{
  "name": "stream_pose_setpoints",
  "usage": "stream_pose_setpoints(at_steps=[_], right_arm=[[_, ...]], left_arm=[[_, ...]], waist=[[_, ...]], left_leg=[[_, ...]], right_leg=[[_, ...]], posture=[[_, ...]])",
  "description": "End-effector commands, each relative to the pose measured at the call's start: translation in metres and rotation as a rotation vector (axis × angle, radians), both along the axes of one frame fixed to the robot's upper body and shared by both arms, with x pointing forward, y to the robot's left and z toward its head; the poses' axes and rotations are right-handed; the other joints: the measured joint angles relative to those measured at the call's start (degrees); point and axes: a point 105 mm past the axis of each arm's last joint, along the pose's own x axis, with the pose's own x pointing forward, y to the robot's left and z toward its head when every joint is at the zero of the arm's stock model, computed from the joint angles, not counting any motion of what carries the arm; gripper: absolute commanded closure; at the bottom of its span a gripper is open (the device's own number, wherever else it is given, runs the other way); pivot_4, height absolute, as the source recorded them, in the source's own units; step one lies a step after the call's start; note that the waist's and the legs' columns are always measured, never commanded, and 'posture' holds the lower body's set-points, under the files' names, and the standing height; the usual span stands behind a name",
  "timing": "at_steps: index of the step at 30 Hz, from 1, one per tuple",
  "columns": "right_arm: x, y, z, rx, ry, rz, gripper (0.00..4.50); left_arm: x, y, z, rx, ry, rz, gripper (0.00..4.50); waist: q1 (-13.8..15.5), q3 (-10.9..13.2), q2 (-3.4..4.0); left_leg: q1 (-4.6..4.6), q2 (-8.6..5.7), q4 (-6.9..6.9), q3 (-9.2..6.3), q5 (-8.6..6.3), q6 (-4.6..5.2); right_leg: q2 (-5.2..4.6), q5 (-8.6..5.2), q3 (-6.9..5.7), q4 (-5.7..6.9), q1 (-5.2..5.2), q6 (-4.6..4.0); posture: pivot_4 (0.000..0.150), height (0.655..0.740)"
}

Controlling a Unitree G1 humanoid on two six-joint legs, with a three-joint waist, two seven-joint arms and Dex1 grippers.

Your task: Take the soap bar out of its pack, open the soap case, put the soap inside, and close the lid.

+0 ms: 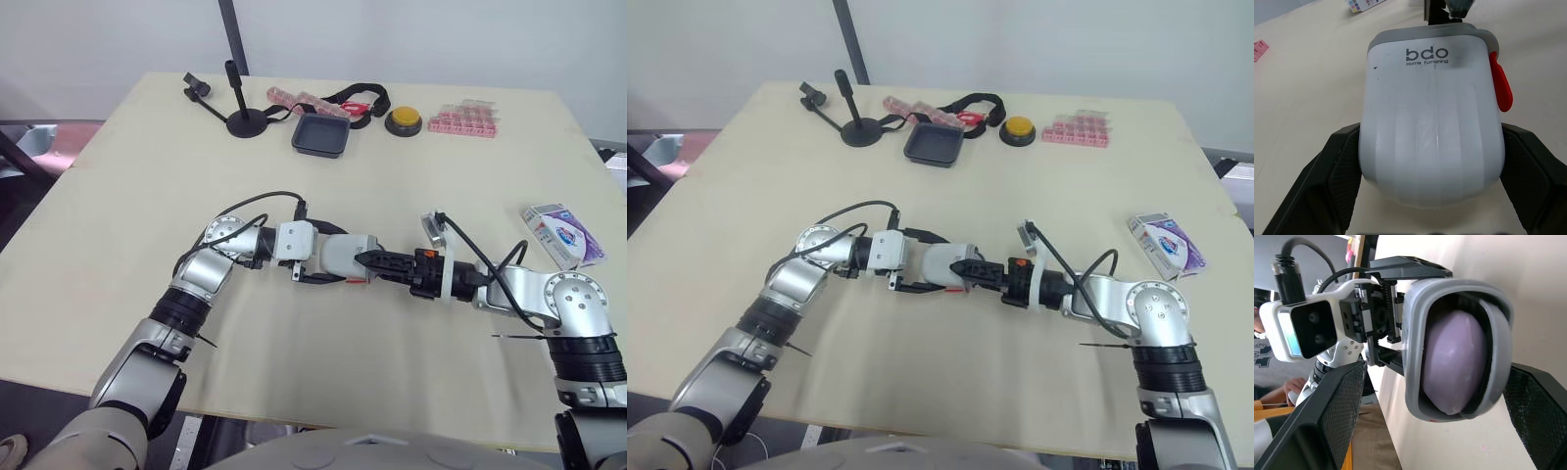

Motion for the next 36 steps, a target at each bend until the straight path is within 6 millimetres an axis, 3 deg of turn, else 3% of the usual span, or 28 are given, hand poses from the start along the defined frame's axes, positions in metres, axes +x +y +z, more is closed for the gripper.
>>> stream_pose_setpoints(at_steps=[1,11,19,36], right_arm=[[0.001,0.004,0.012,0.023,-0.042,0.018,0.04],[0.002,0.010,0.013,0.031,-0.044,0.047,0.04],[-0.001,0.013,0.011,0.017,-0.044,0.085,2.45],[-0.005,0.013,0.003,-0.030,-0.052,0.108,2.45]], left_arm=[[0.001,-0.002,0.013,-0.032,-0.051,-0.007,1.04],[0.002,-0.001,0.014,-0.029,-0.048,0.000,1.04],[0.001,-0.001,0.015,-0.033,-0.048,0.003,1.04],[0.000,-0.002,0.014,-0.038,0.037,0.006,1.04]], waist=[[-0.04,0.00,0.00],[0.37,0.00,0.00],[0.25,0.00,0.00],[0.86,0.00,0.00]], left_leg=[[0.04,0.01,0.00,-0.02,0.00,0.00],[-0.04,0.01,-0.01,-0.02,-0.02,-0.03],[-0.02,0.02,-0.01,-0.03,-0.02,-0.04],[-0.13,0.01,-0.01,-0.08,-0.05,-0.07]], right_leg=[[-0.03,0.00,-0.11,0.09,-0.01,0.01],[-0.04,-0.01,-0.16,-0.01,-0.01,0.01],[-0.08,-0.01,-0.25,0.02,-0.02,0.01],[0.00,-0.01,-0.19,-0.11,0.01,0.02]], posture=[[0.150,0.7400],[0.150,0.7400],[0.150,0.7400],[0.150,0.7400]])
